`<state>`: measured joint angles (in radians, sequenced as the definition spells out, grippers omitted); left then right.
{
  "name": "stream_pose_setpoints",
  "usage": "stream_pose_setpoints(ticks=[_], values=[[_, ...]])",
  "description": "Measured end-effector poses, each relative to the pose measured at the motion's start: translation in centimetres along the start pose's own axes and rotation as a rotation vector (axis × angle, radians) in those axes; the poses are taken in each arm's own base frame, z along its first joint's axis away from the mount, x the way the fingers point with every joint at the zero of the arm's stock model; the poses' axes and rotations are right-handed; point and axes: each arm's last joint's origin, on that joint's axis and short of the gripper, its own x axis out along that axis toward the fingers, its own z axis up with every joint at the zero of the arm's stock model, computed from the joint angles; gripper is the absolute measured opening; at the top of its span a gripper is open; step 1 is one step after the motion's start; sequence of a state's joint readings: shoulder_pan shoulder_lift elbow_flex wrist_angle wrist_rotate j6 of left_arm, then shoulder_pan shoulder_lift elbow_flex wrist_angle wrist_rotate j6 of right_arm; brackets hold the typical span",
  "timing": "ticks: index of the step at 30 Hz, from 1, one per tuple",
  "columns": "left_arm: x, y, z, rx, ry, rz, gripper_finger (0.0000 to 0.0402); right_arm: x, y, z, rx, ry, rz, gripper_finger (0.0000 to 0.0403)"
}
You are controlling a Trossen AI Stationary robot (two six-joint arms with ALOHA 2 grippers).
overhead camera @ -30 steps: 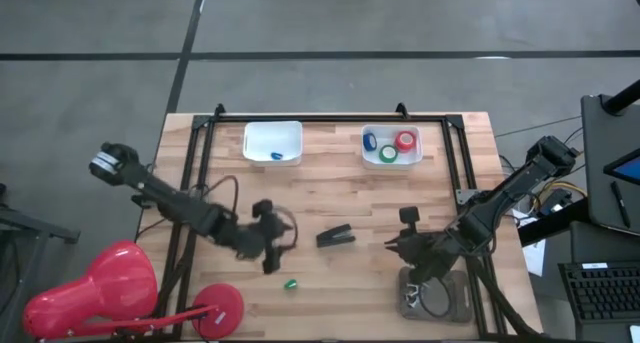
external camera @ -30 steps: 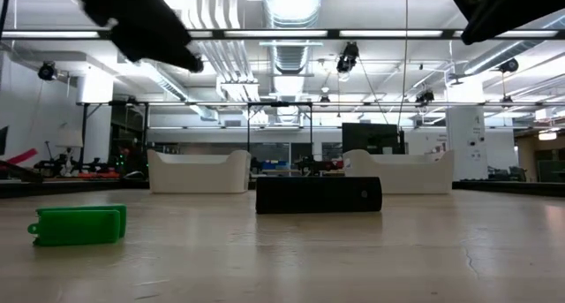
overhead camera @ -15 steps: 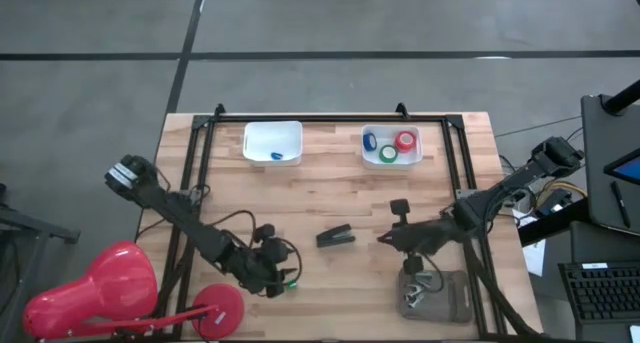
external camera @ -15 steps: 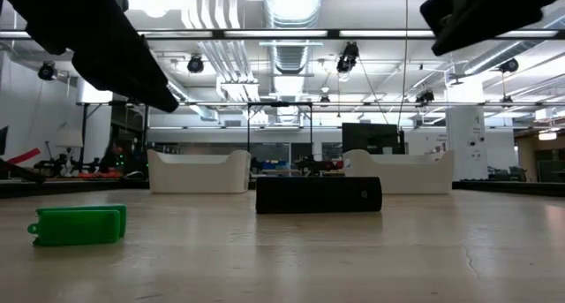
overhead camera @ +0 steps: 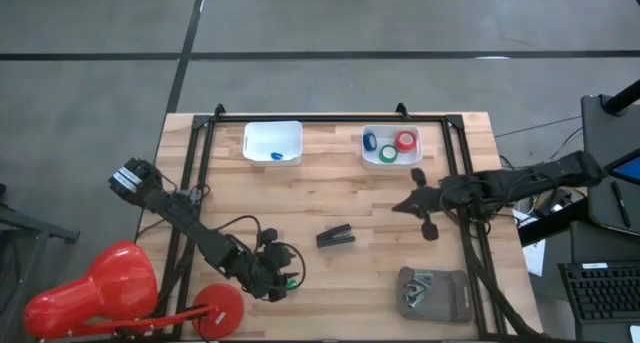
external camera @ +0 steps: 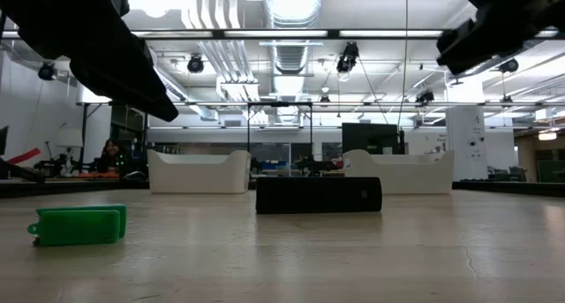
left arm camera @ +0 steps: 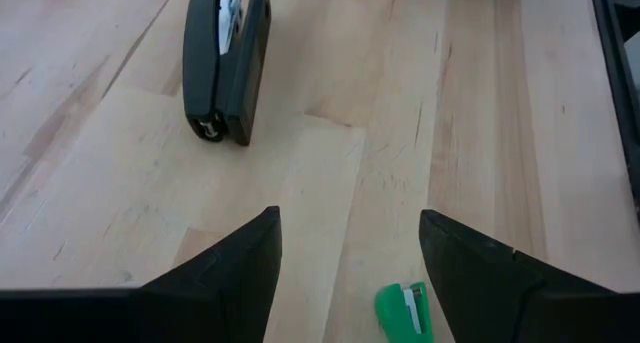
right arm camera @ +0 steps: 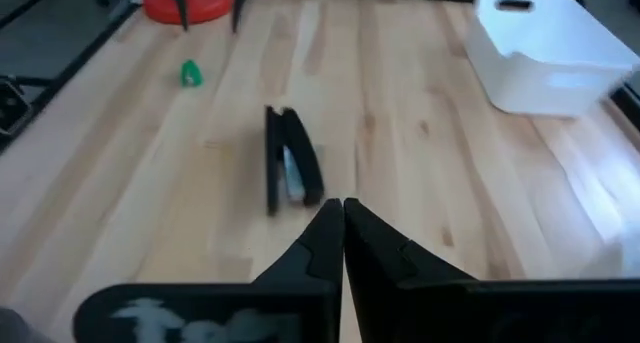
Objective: Pick and place Stapler, Stapler remover, tape
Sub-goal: Put the green stapler into the left white bin
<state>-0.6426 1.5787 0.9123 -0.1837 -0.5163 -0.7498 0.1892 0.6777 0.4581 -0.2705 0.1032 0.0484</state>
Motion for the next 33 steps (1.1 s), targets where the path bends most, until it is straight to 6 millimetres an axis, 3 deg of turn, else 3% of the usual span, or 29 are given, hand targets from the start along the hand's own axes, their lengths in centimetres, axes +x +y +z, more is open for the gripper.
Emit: stream_pose_setpoints(ticks=[9, 14, 25, 33], values=[[0.1, -0.3, -0.4, -0.107, 0.051, -0.042, 0.0238, -1.8, -0.7, -3.0, 0.016, -0.094, -0.036, 0.0008], [0.7, -1.2, -2.0, -0.121, 0.104, -0.059, 0.0238, -2.3, -1.0, -3.6, 0.012, -0.121, -0.133, 0.0008], [3.2, -3.4, -3.5, -0.066, 0.119, -0.028, 0.0238, -1.7, -1.0, -5.9, 0.101, -0.090, -0.122, 0.0008], [4.8, -3.8, -4.6, -0.026, 0.156, -0.003, 0.0238, -1.0, -1.0, -7.3, 0.114, -0.045, -0.124, 0.0008]])
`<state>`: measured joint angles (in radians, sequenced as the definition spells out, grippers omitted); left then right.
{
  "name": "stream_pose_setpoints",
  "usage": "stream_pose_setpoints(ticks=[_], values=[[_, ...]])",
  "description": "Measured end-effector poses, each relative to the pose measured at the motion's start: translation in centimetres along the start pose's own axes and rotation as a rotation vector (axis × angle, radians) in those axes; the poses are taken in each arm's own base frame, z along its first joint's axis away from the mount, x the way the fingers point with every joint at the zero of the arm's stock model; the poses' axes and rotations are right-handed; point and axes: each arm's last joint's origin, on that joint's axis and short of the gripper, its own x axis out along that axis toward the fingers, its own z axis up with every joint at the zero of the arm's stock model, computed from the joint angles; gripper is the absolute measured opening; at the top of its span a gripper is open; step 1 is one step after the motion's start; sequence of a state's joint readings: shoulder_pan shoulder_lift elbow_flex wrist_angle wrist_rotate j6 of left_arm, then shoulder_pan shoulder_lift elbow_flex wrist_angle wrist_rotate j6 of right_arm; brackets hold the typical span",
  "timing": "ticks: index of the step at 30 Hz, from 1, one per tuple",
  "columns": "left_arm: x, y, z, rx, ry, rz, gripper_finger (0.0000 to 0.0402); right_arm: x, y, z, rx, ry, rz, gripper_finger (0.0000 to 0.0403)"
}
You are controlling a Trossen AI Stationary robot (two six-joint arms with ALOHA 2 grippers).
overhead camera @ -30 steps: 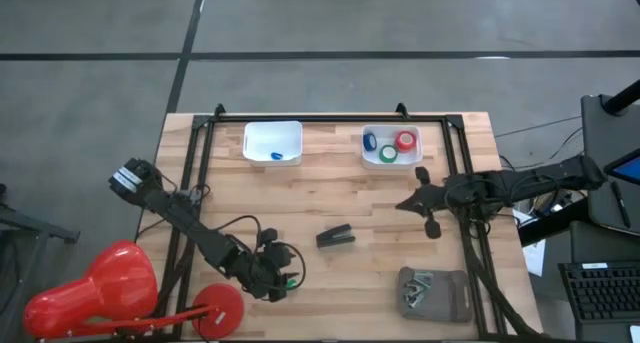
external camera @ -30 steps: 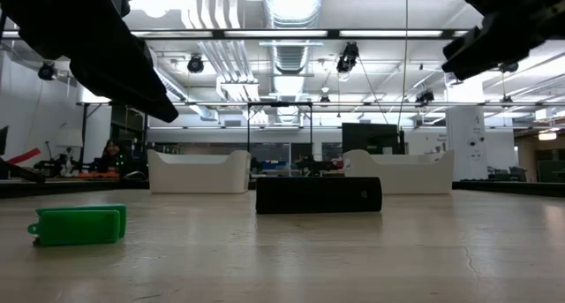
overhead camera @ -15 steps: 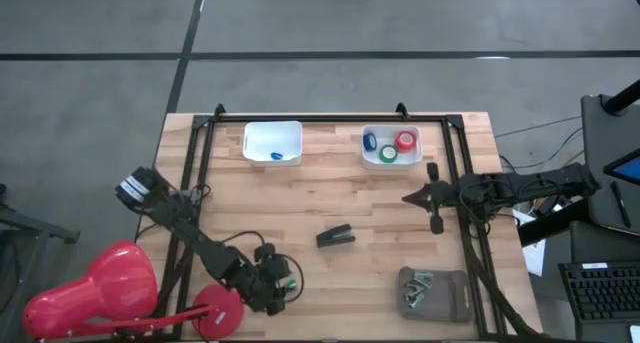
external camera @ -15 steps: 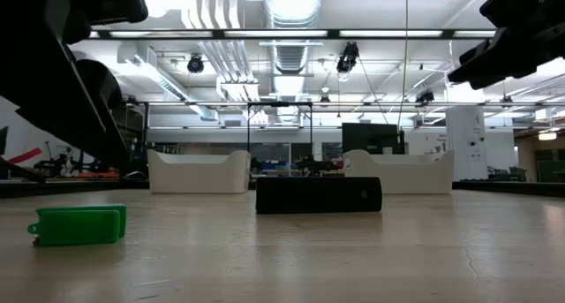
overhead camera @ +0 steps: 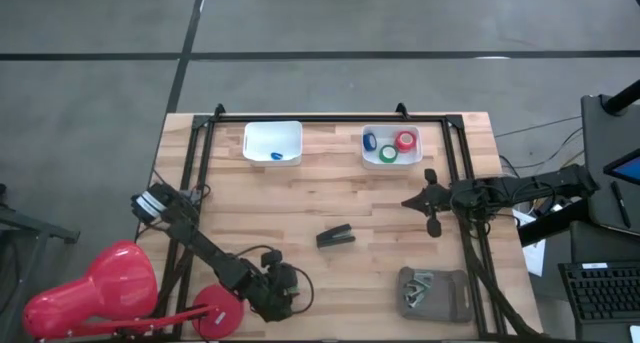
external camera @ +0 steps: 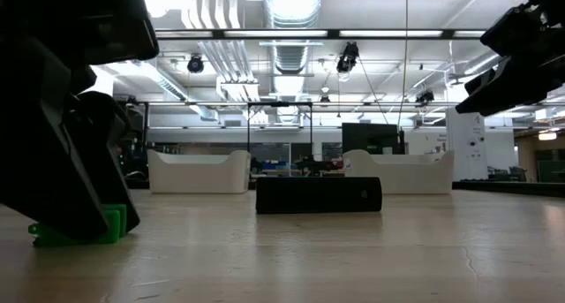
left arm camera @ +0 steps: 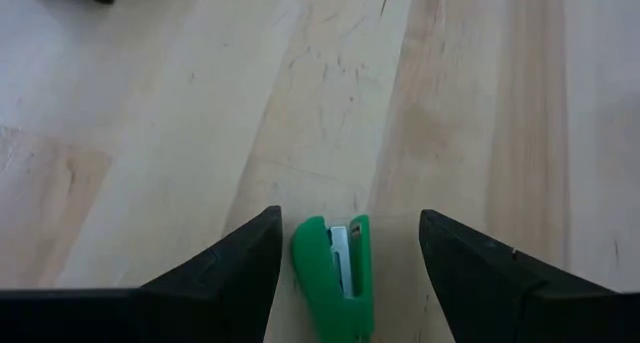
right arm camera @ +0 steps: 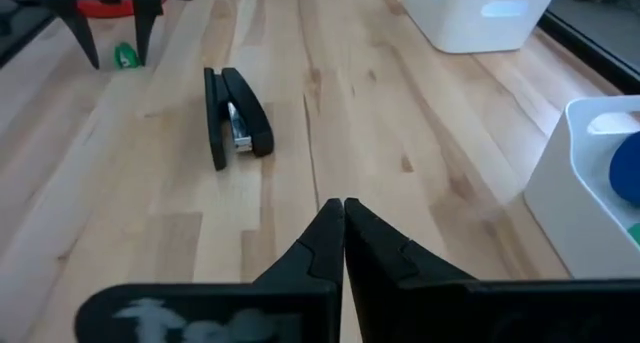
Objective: Pick and place Stapler, Stapler remover, tape
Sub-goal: Put the green stapler into the left white bin
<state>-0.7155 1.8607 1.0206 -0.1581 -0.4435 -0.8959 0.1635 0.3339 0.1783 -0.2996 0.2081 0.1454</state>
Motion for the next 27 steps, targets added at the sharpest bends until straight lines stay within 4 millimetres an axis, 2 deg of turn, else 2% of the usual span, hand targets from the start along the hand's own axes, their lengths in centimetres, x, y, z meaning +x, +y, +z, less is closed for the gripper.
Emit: stream_pose_setpoints(ticks=[10, 27], values=[[0.02, 0.29, -0.26, -0.005, 0.023, 0.030, 0.0224, -0.02, 0.01, 0.08, 0.031, -0.002, 0.000, 0.0008], [-0.01, 0.72, -0.44, 0.022, 0.020, 0.086, 0.0125, -0.01, 0.01, 0.07, 0.012, -0.001, 0.000, 0.0009]])
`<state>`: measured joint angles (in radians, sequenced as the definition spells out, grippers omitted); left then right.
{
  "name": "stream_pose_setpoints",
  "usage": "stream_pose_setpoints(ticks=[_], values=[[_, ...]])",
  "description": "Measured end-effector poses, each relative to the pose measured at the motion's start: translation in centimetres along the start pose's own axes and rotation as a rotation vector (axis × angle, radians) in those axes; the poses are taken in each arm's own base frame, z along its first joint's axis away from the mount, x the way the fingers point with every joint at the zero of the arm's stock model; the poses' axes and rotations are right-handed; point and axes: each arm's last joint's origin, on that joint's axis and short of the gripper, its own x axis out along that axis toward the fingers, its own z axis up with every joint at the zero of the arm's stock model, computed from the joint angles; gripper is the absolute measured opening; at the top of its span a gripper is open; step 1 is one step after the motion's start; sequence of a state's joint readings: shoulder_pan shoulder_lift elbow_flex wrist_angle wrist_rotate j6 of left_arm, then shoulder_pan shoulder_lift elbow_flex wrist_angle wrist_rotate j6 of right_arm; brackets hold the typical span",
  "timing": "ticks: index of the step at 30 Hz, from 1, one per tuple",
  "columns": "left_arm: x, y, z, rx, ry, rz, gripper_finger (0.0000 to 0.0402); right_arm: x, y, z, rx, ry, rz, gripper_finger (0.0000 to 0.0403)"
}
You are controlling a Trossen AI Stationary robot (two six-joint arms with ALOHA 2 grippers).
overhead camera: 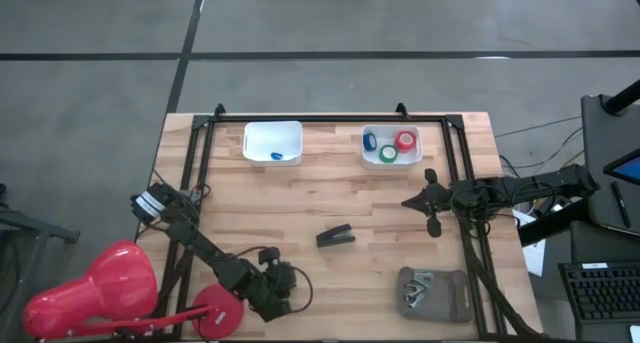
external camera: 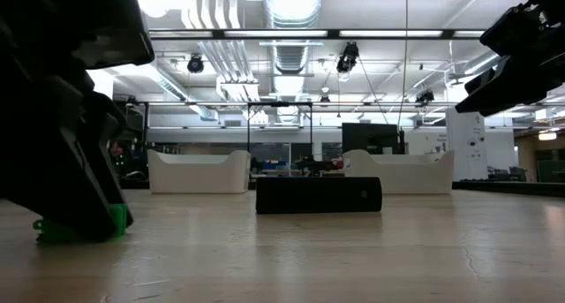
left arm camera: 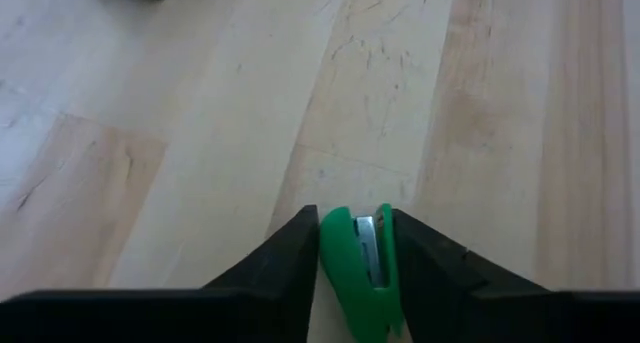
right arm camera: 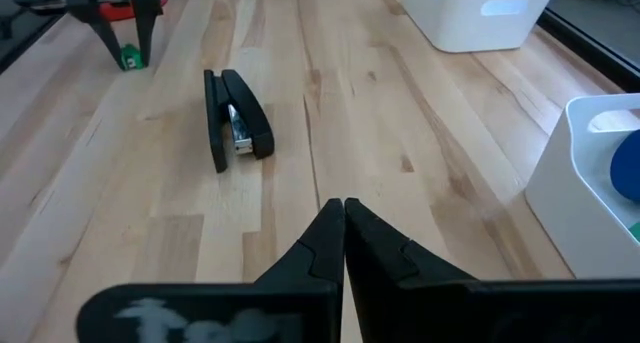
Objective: Pick and place Stapler, Stapler remover, tape
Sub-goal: Put the green stapler into the left white bin
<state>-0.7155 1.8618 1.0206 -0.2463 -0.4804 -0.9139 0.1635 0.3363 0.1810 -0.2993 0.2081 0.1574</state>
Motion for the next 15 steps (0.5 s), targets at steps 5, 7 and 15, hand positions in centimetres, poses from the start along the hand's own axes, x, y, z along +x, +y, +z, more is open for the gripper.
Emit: stream_pose_setpoints(ticks=[5, 7, 15], values=[[0.1, 0.4, 0.2, 0.012, -0.045, 0.059, 0.0097, 0.0, 0.0, 0.0, 0.000, 0.000, 0.000, 0.0009], [0.2, 0.8, 0.3, 0.029, -0.076, 0.109, 0.0088, 0.0, 0.0, 0.0, 0.000, 0.000, 0.000, 0.0009], [0.6, 1.9, 1.4, 0.022, -0.210, 0.254, 0.0084, 0.0, 0.0, 0.0, -0.001, 0.000, 0.000, 0.0009]])
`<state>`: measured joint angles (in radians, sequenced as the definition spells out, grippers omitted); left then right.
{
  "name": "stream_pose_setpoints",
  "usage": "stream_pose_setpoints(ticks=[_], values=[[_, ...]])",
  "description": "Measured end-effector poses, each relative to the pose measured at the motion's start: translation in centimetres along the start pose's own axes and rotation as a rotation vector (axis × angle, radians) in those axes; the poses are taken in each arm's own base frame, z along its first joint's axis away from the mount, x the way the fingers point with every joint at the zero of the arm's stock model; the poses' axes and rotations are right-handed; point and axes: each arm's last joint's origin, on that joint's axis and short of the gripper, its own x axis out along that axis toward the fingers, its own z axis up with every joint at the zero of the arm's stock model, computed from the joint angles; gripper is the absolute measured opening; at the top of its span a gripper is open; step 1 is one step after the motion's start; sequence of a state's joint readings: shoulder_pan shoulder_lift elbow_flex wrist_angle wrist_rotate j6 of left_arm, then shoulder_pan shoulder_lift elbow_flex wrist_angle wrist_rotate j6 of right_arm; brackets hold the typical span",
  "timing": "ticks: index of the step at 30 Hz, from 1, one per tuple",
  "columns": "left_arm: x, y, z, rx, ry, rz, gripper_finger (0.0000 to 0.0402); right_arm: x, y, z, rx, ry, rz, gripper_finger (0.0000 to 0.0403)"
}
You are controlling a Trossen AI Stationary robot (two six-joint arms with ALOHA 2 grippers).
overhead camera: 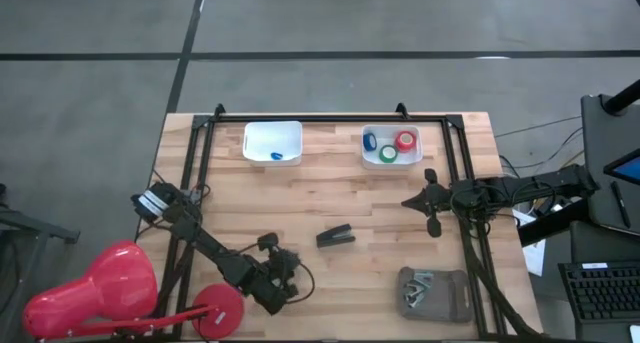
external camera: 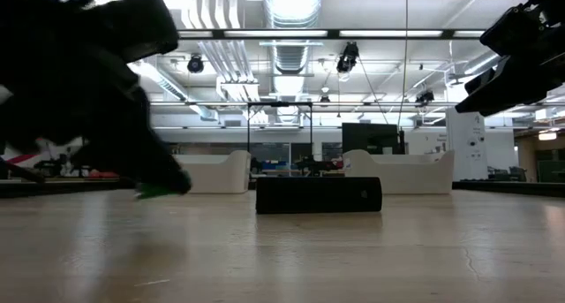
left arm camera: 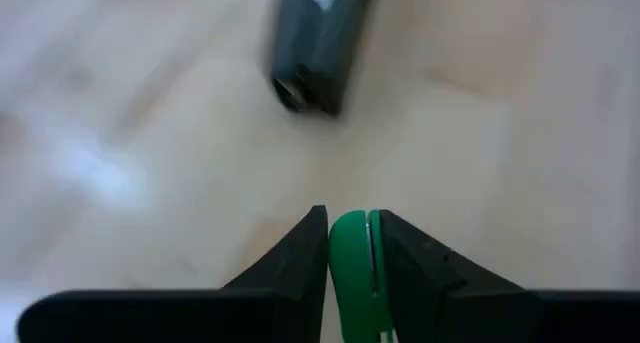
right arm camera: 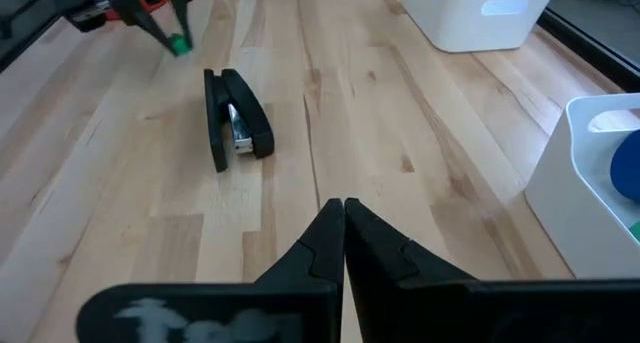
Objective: Pick and place Stapler, Stapler remover, tape
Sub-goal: Put the green stapler into the left white bin
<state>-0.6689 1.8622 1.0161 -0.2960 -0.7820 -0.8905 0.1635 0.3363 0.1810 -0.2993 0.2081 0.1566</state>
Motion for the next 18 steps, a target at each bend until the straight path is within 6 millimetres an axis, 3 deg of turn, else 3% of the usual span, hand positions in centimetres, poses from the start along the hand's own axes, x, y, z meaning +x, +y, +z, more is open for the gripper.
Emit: stream_pose_setpoints(ticks=[8, 18], values=[[0.3, 2.8, 3.5, 0.010, -0.212, 0.247, 0.0083, 0.0, 0.0, 0.0, 0.000, 0.001, 0.000, 0.0009], [0.6, 12.2, 10.9, -0.191, -0.229, 0.473, 0.0088, 0.0, 0.0, 0.0, -0.001, 0.004, -0.001, 0.0009]])
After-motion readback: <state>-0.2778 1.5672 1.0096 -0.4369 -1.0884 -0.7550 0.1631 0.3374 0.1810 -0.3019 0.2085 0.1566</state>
